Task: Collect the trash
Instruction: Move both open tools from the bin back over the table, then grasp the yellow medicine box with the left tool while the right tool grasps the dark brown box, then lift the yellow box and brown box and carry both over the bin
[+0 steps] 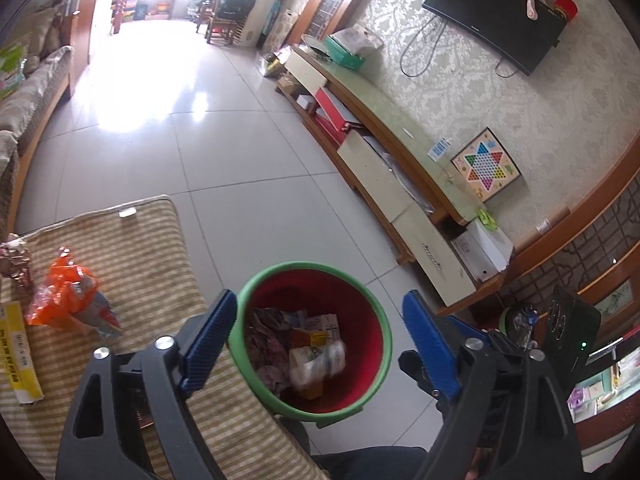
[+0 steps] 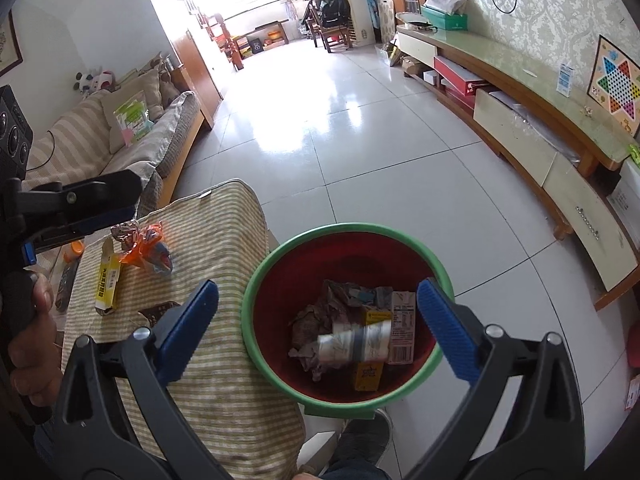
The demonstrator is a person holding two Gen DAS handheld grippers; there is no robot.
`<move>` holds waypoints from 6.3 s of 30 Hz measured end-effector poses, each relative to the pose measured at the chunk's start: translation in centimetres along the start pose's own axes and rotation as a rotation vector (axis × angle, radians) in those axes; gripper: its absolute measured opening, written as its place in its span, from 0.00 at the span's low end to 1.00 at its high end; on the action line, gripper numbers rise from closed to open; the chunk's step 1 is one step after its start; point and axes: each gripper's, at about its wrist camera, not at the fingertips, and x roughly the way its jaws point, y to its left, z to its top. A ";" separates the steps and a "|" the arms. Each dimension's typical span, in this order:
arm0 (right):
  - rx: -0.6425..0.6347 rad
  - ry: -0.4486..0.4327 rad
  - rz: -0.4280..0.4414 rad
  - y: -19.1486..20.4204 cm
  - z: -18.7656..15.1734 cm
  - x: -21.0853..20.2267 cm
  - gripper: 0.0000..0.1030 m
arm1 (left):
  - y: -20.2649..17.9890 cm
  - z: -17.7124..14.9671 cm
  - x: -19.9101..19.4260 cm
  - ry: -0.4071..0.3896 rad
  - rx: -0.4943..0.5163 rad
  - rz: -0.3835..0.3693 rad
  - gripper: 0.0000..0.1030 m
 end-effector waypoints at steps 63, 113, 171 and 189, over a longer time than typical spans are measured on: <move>-0.340 0.157 0.151 23.7 -6.7 2.8 0.95 | 21.9 -10.9 -17.5 -0.052 -0.254 0.325 0.92; -0.805 0.214 0.188 24.2 -7.5 15.8 0.52 | 30.7 -8.6 -3.4 0.113 -0.312 0.531 0.59; -0.307 -0.095 0.254 23.8 -3.0 -6.5 0.20 | 15.4 -14.1 -24.7 -0.161 -0.113 0.495 0.57; -0.175 -0.118 0.161 14.0 -0.8 -6.5 0.20 | 8.0 -8.8 -16.7 -0.096 0.019 0.376 0.57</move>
